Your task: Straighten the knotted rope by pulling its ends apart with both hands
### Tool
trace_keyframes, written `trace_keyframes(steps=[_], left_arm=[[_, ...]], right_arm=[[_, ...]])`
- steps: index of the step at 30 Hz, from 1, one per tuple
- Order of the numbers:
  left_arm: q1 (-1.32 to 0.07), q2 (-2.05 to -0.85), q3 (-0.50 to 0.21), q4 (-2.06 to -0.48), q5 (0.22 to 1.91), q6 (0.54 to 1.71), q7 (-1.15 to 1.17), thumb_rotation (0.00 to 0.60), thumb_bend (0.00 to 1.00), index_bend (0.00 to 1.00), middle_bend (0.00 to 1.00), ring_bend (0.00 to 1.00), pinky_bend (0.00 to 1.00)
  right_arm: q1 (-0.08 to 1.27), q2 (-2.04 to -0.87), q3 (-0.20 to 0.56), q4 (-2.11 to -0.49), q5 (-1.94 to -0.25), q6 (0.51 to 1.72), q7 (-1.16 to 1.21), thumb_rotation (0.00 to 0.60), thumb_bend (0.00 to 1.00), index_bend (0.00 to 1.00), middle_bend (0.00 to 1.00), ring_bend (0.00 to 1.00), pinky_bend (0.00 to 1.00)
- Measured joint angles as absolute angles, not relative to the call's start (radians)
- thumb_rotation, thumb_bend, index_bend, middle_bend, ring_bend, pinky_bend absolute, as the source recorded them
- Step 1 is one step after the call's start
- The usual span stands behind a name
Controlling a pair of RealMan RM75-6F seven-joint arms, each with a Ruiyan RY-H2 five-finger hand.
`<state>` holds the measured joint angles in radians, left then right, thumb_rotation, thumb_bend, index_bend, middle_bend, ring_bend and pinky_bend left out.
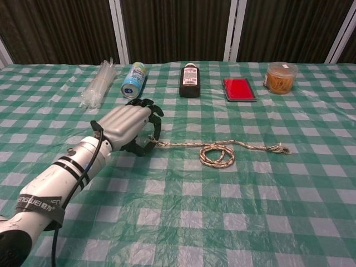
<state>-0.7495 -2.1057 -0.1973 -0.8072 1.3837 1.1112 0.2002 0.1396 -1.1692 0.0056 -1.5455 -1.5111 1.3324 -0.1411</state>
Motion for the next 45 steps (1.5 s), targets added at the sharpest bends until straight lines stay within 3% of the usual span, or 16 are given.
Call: trace_keyframes(steps=[3,7,12,26,45], left_arm=[[-0.737,-2.087,-0.186,-0.835,1.392,1.122,0.2,0.6,0.47,0.69,0.18,0.0,0.03],[-0.725,-2.064,-0.177,-0.876,1.395,1.129,0.219,0.6,0.47,0.69,0.18,0.0,0.02],[-0.711,-2.044,-0.171,-0.925,1.39,1.132,0.263,0.6,0.47,0.7,0.18,0.0,0.02],[-0.693,-2.02,-0.177,-0.973,1.373,1.138,0.293,0.6,0.47,0.7,0.18,0.0,0.02],[-0.693,-2.003,-0.183,-0.992,1.357,1.118,0.31,0.6,0.47,0.7,0.18,0.0,0.02]], right_arm=[[0.166,-1.199,0.009,-1.53,-1.532,1.315,-0.146,0.6,0.31,0.11,0.0,0.0,0.0],[0.212,-1.245,0.028,-1.519,-1.539,1.277,-0.161,0.6,0.31,0.38,0.0,0.0,0.0],[0.291,-1.32,0.059,-1.513,-1.533,1.196,-0.213,0.6,0.31,0.51,0.0,0.0,0.0],[0.48,-1.558,0.157,-1.333,-1.427,1.041,-0.365,0.6,0.37,0.58,0.0,0.0,0.0],[0.567,-1.665,0.17,-1.206,-1.315,0.961,-0.404,0.6,0.42,0.61,0.0,0.0,0.0]])
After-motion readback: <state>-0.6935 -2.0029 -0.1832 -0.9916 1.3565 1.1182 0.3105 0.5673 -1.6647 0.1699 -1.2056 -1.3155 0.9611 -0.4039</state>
